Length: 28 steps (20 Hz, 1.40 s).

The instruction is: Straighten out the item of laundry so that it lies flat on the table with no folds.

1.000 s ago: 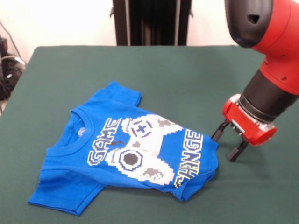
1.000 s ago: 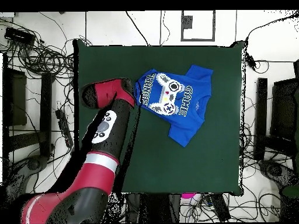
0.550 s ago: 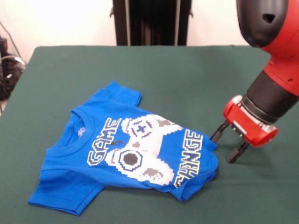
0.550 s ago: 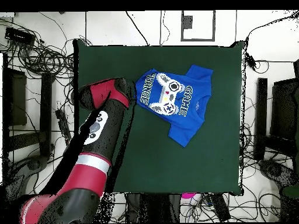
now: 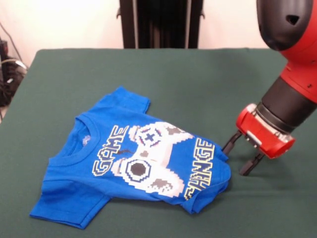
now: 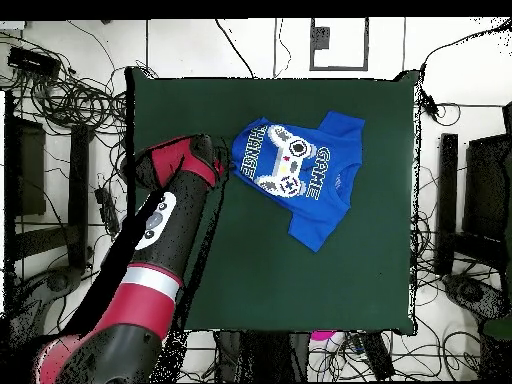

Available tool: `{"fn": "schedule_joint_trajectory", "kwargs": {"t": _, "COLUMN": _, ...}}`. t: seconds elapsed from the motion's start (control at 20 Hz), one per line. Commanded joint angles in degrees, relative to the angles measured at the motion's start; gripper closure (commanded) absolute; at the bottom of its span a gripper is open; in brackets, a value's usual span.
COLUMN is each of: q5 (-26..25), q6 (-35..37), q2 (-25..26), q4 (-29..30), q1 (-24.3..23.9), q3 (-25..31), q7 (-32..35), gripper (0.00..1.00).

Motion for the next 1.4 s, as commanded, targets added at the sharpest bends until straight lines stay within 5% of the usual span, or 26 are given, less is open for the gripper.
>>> {"fn": "schedule_joint_trajectory", "kwargs": {"t": 0.05, "q5": -4.2, "q6": -16.2, "q2": 8.7, "q4": 1.6, "q1": -6.2, "q3": -0.2, "q7": 8.4, "gripper": 0.0}}
{"fn": "schedule_joint_trajectory", "kwargs": {"t": 0.8, "q5": -5.2, "q6": -18.9, "q2": 9.7, "q4": 1.1, "q1": -7.2, "q3": -2.4, "q7": 6.6, "gripper": 0.0}}
{"fn": "schedule_joint_trajectory", "kwargs": {"t": 1.4, "q5": -3.4, "q6": -19.3, "q2": 17.1, "q4": -3.0, "q1": -5.8, "q3": -17.3, "q7": 14.2, "gripper": 0.0}}
